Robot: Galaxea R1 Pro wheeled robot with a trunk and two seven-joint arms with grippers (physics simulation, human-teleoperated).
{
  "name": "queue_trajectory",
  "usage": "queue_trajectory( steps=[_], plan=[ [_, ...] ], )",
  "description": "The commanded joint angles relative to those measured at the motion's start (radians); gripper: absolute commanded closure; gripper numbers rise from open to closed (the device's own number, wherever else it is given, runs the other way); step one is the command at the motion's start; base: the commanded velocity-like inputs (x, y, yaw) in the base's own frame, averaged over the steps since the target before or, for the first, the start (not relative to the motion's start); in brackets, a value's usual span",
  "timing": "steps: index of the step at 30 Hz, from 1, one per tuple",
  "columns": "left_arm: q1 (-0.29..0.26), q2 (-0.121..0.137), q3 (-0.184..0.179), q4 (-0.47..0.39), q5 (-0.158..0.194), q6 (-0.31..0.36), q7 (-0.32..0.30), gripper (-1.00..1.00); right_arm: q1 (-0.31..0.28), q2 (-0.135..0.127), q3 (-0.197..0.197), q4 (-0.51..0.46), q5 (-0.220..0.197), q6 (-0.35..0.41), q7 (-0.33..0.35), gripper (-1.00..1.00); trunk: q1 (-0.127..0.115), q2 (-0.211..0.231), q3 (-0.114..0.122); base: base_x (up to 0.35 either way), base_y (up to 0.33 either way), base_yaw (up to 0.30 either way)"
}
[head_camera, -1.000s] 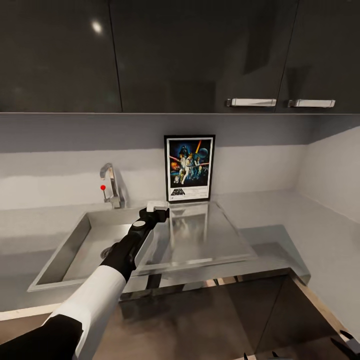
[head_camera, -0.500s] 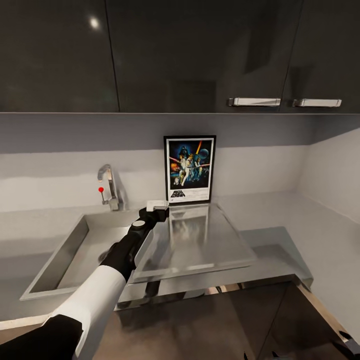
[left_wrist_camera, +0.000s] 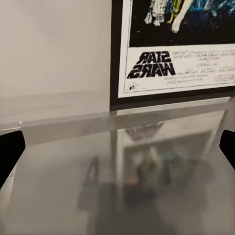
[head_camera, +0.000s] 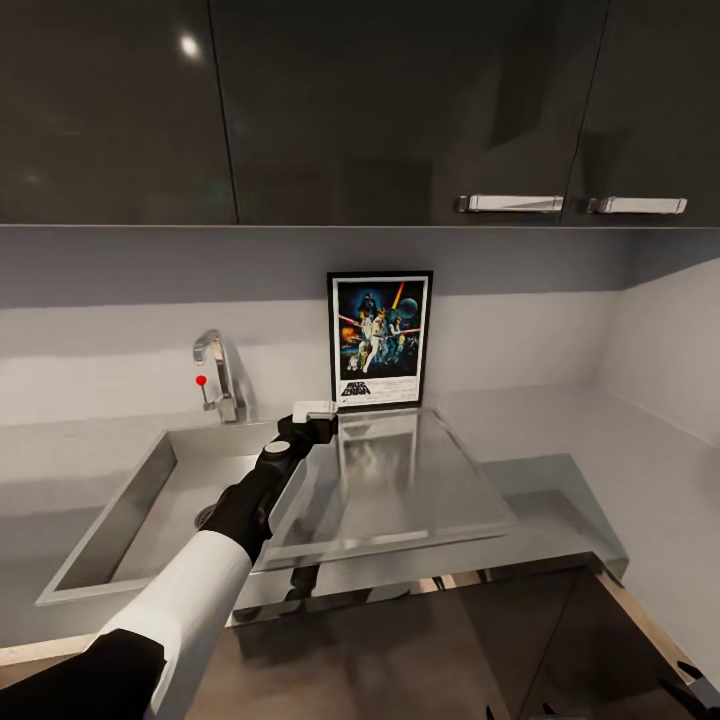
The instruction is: Pick up the poster from the kitchen countertop and hang it on one of the wall nails in the kitchen.
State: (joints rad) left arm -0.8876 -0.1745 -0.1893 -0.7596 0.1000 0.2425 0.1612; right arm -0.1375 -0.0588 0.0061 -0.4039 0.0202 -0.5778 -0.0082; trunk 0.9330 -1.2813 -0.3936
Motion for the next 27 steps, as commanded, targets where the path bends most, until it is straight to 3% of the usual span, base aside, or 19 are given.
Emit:
queue_trajectory(
  steps=[1, 3, 4, 6, 12, 18, 19, 20, 27],
  plan=[
    [-0.001, 0.000, -0.003, -0.001, 0.010, 0.004, 0.008, -1.00, -0.001, 0.000, 0.000, 0.001, 0.002, -0.002, 0.000, -1.00, 0.000, -0.001, -0.001, 0.000, 0.000, 0.000],
    [-0.001, 0.000, -0.004, -0.001, 0.010, 0.003, 0.008, -1.00, -0.001, 0.000, 0.000, 0.005, 0.002, -0.001, 0.000, -1.00, 0.000, -0.001, -0.001, 0.000, 0.000, 0.000],
    [-0.001, 0.000, -0.012, -0.010, 0.010, 0.008, 0.007, -1.00, -0.001, 0.001, -0.001, 0.157, 0.001, -0.002, 0.002, -1.00, 0.000, -0.001, -0.001, 0.000, 0.000, 0.000],
    [-0.005, 0.000, -0.011, -0.013, 0.010, 0.010, 0.006, -1.00, -0.001, 0.001, -0.001, 0.170, 0.001, -0.002, 0.002, -1.00, 0.000, -0.001, -0.001, 0.000, 0.000, 0.000],
    [-0.100, 0.000, 0.006, 0.023, 0.010, 0.014, 0.002, -1.00, -0.001, 0.001, -0.001, 0.188, 0.001, -0.003, 0.002, -1.00, 0.000, -0.001, -0.001, 0.000, 0.000, 0.000],
    [-0.238, 0.000, 0.058, 0.185, 0.010, 0.015, -0.017, -1.00, 0.000, 0.001, -0.001, 0.189, 0.000, -0.004, 0.002, -1.00, 0.000, -0.001, -0.003, 0.000, 0.000, 0.000],
    [-0.275, 0.000, 0.075, 0.228, 0.010, 0.014, -0.035, -1.00, -0.001, 0.002, 0.000, 0.189, 0.000, -0.004, 0.002, -1.00, 0.000, -0.001, -0.004, 0.000, 0.000, 0.000],
    [-0.341, 0.004, 0.113, 0.289, 0.010, 0.015, -0.137, -1.00, -0.001, 0.002, 0.000, 0.189, 0.000, -0.005, 0.001, -1.00, 0.000, -0.001, -0.006, 0.000, 0.000, 0.000],
    [-0.376, 0.038, 0.134, 0.313, 0.010, 0.017, -0.345, -1.00, -0.001, 0.002, 0.000, 0.189, 0.000, -0.005, 0.001, -1.00, 0.000, -0.001, -0.016, 0.000, 0.000, 0.000]
  ],
)
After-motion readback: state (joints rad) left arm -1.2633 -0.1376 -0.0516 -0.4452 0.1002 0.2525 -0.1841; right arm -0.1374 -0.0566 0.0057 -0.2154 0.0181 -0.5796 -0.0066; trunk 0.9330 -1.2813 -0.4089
